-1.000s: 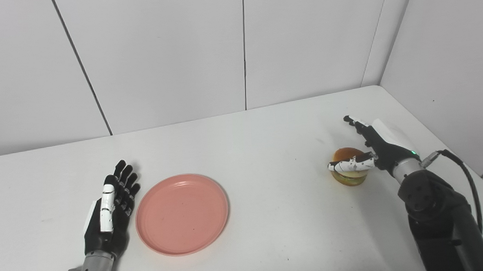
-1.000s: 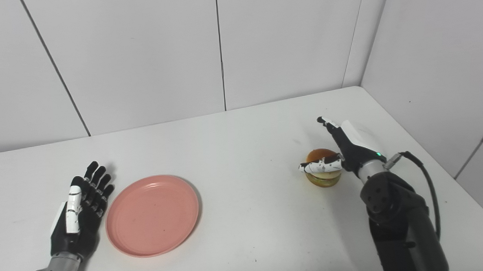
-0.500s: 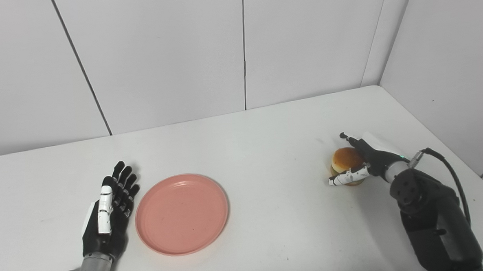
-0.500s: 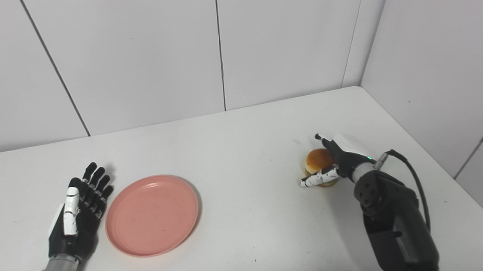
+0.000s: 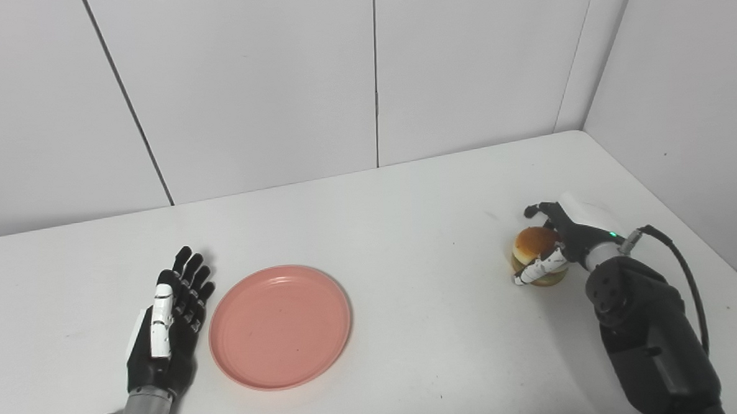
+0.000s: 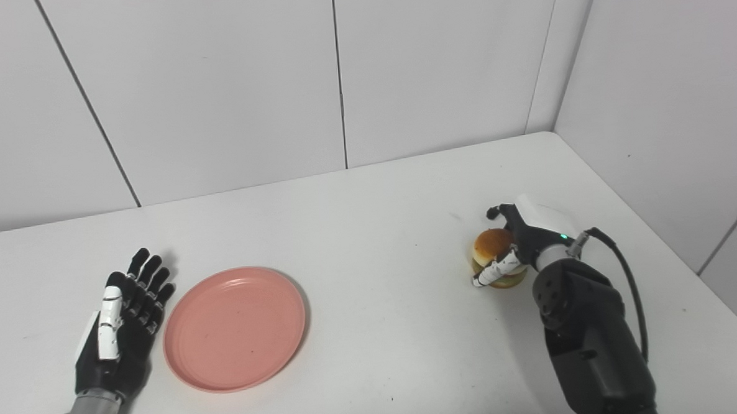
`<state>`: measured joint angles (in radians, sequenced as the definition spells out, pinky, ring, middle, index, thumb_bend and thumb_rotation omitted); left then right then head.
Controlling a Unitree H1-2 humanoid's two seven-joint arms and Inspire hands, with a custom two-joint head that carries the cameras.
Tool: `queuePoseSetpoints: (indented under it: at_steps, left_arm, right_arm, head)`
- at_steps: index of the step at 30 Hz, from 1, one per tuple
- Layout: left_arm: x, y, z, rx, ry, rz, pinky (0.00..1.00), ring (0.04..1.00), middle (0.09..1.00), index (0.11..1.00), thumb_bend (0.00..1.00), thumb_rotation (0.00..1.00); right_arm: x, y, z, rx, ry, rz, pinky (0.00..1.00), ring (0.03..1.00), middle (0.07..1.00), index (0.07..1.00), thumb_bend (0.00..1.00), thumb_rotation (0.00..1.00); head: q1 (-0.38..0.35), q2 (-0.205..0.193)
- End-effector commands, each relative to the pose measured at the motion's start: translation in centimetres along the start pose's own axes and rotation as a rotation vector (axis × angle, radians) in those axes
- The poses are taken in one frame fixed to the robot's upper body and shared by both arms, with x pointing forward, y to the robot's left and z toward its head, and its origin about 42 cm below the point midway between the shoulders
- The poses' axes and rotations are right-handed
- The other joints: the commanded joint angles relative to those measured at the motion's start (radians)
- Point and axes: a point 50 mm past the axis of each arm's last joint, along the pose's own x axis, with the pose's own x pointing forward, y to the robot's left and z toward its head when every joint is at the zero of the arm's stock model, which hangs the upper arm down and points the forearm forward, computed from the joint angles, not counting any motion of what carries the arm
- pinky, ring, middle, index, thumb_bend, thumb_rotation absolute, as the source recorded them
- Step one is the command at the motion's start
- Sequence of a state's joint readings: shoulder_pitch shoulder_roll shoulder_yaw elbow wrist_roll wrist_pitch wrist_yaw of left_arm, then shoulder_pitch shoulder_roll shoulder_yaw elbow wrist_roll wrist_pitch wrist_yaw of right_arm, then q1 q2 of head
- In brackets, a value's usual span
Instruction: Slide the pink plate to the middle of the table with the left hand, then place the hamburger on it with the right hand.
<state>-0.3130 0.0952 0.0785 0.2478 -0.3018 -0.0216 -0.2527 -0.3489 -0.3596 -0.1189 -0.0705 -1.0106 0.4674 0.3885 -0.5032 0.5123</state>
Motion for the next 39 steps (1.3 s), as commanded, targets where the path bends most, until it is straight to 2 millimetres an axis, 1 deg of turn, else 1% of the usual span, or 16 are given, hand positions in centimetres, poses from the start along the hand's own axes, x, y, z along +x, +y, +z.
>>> queuePoseSetpoints:
  at_steps: [1,5,8,12,14,17,18,19,20,21,23,28,29,32,34,39]
  left_arm:
    - [-2.2,0.8,-2.4,-0.014,0.083,0.043,1.0,1.0,1.0,0.986,0.47,1.0]
    - [-2.2,0.7,-2.3,-0.013,0.086,0.037,1.0,1.0,1.0,0.993,0.48,1.0]
    - [-2.3,0.5,-2.4,-0.005,0.085,0.034,1.0,1.0,1.0,0.992,0.48,1.0]
    - [-2.5,0.2,-2.6,0.018,0.08,0.022,1.0,1.0,1.0,0.993,0.49,1.0]
    - [-2.6,0.0,-2.7,0.031,0.075,0.021,1.0,1.0,1.0,0.992,0.5,1.0]
    - [-2.6,-0.7,-3.1,0.04,0.073,0.028,1.0,0.998,0.999,0.988,0.52,1.0]
    - [-2.6,-1.0,-3.3,0.038,0.074,0.031,1.0,0.996,0.996,0.985,0.53,1.0]
    - [-2.6,-1.3,-3.5,0.036,0.074,0.032,1.0,0.995,0.996,0.984,0.54,1.0]
    - [-2.6,-1.6,-3.6,0.037,0.074,0.031,1.0,0.996,0.997,0.985,0.54,1.0]
    - [-2.6,-1.7,-3.8,0.041,0.076,0.028,1.0,0.997,0.998,0.989,0.55,1.0]
    - [-2.6,-2.1,-4.0,0.048,0.077,0.023,1.0,0.997,0.999,0.992,0.56,1.0]
    - [-2.5,-3.0,-4.8,0.04,0.072,0.037,1.0,0.987,0.989,0.98,0.6,1.0]
    - [-2.5,-3.2,-4.8,0.042,0.073,0.036,1.0,0.987,0.988,0.981,0.6,1.0]
    - [-2.7,-4.0,-4.9,0.039,0.078,0.042,1.0,0.986,0.986,0.98,0.59,1.0]
    - [-2.7,-4.5,-4.9,0.046,0.076,0.044,1.0,0.984,0.985,0.979,0.58,1.0]
    - [-2.6,-5.4,-5.1,0.065,0.074,0.054,0.98,0.972,0.977,0.973,0.58,1.0]
  right_arm:
    - [0.2,-1.5,0.4,0.005,-0.003,-0.137,0.18,0.44,0.484,0.574,0.53,0.0]
    - [0.3,-1.6,0.3,0.033,0.0,-0.211,0.16,0.405,0.491,0.489,0.52,0.0]
    - [0.2,-1.9,0.6,0.1,0.002,-0.278,0.14,0.404,0.492,0.486,0.52,0.0]
    - [0.0,-2.1,0.7,0.152,-0.016,-0.34,0.17,0.406,0.492,0.484,0.52,0.0]
    - [0.0,-2.0,0.7,0.179,-0.06,-0.373,0.17,0.404,0.492,0.483,0.52,0.0]
    - [0.0,-1.7,0.6,0.227,-0.146,-0.413,0.16,0.408,0.492,0.482,0.52,0.0]
    - [0.1,-1.6,0.5,0.239,-0.171,-0.424,0.16,0.374,0.465,0.503,0.51,0.0]
    - [0.1,-1.5,0.5,0.248,-0.188,-0.433,0.18,0.355,0.46,0.518,0.51,0.0]
    - [0.1,-1.3,0.6,0.254,-0.2,-0.441,0.18,0.367,0.45,0.522,0.51,0.0]
    - [0.1,-1.1,0.8,0.261,-0.21,-0.448,0.17,0.418,0.432,0.515,0.51,0.0]
    - [0.0,-1.0,1.1,0.276,-0.225,-0.455,0.16,0.433,0.429,0.514,0.51,0.0]
    - [-1.1,-0.9,2.5,0.368,-0.313,-0.431,0.17,0.444,0.405,0.511,0.51,0.0]
    - [-1.2,-0.8,2.7,0.377,-0.329,-0.425,0.16,0.444,0.401,0.505,0.51,0.0]
    - [-1.7,-0.3,3.5,0.395,-0.382,-0.403,0.14,0.443,0.393,0.498,0.51,0.0]
    - [-2.2,0.1,4.2,0.373,-0.421,-0.4,0.13,0.405,0.472,0.486,0.51,0.0]
    - [-3.3,0.9,6.0,0.339,-0.513,-0.397,0.11,0.388,0.493,0.483,0.51,0.0]
  head:
    - [0.0,0.001]
    - [0.01,0.004]
    - [0.024,0.003]
    - [0.062,0.003]
    - [0.093,0.002]
    - [0.173,-0.002]
    - [0.208,-0.005]
    - [0.213,-0.006]
    - [0.239,-0.008]
    - [0.239,-0.008]
    - [0.261,-0.007]
    - [0.334,-0.006]
    - [0.334,-0.006]
    - [0.381,-0.003]
    - [0.402,-0.003]
    - [0.433,0.001]
